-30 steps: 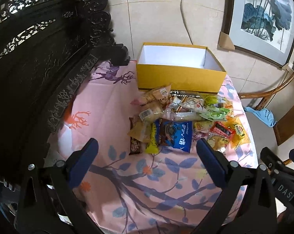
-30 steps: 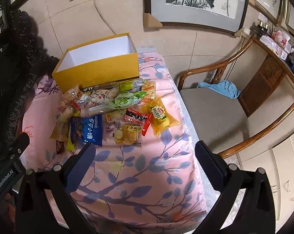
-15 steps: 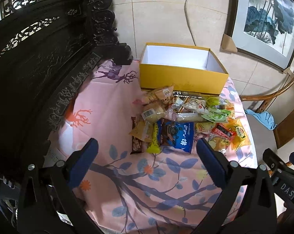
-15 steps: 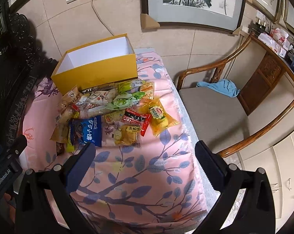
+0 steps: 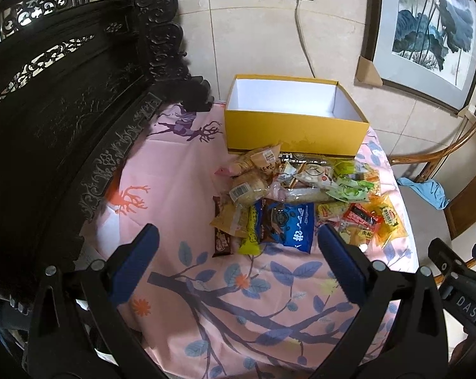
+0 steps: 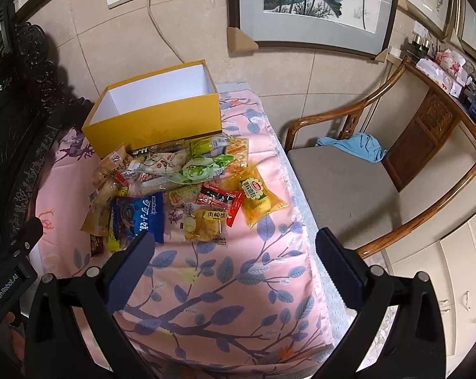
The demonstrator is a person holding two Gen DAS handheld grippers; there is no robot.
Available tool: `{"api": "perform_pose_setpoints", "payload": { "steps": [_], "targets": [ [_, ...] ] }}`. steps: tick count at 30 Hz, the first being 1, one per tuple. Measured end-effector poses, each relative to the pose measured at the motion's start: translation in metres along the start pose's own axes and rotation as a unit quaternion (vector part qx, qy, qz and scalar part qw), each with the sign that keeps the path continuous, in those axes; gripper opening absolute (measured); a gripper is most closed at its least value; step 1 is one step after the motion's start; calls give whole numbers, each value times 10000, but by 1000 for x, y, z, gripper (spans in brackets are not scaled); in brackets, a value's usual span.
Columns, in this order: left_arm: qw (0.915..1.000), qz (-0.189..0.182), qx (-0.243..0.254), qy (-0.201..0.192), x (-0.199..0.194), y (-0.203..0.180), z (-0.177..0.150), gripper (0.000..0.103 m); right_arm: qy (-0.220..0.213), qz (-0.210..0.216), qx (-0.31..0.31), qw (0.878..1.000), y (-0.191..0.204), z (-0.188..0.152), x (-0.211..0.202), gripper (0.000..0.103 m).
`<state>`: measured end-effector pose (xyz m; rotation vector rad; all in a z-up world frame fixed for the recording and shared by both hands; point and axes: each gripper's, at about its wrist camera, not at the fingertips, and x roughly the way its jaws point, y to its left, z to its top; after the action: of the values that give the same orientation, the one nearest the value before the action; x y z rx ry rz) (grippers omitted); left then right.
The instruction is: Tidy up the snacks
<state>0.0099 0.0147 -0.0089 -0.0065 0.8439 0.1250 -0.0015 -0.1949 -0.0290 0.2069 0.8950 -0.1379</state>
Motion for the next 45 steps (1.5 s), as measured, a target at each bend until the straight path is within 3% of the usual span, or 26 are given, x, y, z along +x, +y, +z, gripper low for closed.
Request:
{"api": "perform_pose_setpoints", "payload": {
  "steps": [5, 8, 11, 13, 15, 18, 21, 23, 25, 29, 30, 31, 32, 33, 34, 37, 40, 42, 44, 45],
  "targets": [
    [9999, -139, -28, 29, 4, 2, 1, 101, 108, 53, -48, 9999, -2, 1, 4, 102],
    [9977, -567, -206, 311, 18, 9, 2, 101, 134, 448, -88, 9989, -10, 5, 14, 102],
    [9934, -1113, -201, 200, 33, 14, 1, 101, -276, 661, -892, 9934, -15, 8, 23, 102],
    [9949, -979, -51, -237, 42, 16, -2, 101, -97, 1337, -1353, 9817, -24, 9, 38, 102],
    [9965, -724, 192, -376, 57, 12, -7, 101, 14, 1291, -1277, 9834, -36, 10, 56, 102],
    [9976, -562, 404, -28, 87, 4, -15, 101, 413, 1026, -1020, 9886, -47, 13, 103, 102],
    [9951, -738, 376, 543, 121, -2, -23, 101, 117, 602, -1373, 9886, -41, 21, 138, 102],
    [9922, -864, 368, 824, 137, -10, -31, 101, 200, 636, -1519, 9861, -46, 29, 168, 102],
    [9904, -683, 618, 1029, 153, -22, -36, 101, 280, 807, -1470, 9854, -57, 38, 192, 102],
    [9840, -824, 920, 1281, 177, -51, -36, 101, 783, 924, -1571, 9801, -61, 33, 243, 101],
    [9839, -790, 985, 1262, 182, -55, -35, 101, 894, 965, -1547, 9792, -59, 27, 251, 94],
    [9836, -739, 1040, 1272, 186, -59, -34, 101, 705, 872, -1607, 9806, -56, 22, 249, 81],
    [9831, -658, 1081, 1327, 193, -65, -33, 101, 597, 813, -1731, 9797, -50, 18, 243, 76],
    [9826, -646, 1086, 1364, 198, -69, -32, 101, 572, 849, -1698, 9801, -49, 18, 238, 55],
    [9824, -616, 1105, 1376, 205, -72, -31, 101, 544, 792, -1612, 9822, -50, 18, 235, 46],
    [9779, -414, 1354, 1538, 226, -88, -35, 101, 665, 1122, -759, 9886, -70, 19, 224, 43],
    [9814, -62, 1778, 715, 224, -105, -48, 101, 585, 1090, -751, 9895, -72, 17, 209, 43],
    [9841, -42, 1712, 471, 225, -104, -52, 101, 516, 1101, -793, 9894, -71, 15, 198, 43],
    [9879, -159, 1426, 589, 225, -96, -51, 101, 457, 1197, -625, 9898, -74, 16, 187, 42],
    [9861, -158, 1529, 634, 225, -98, -51, 101, 450, 1215, -531, 9901, -76, 16, 182, 42]
  ]
}}
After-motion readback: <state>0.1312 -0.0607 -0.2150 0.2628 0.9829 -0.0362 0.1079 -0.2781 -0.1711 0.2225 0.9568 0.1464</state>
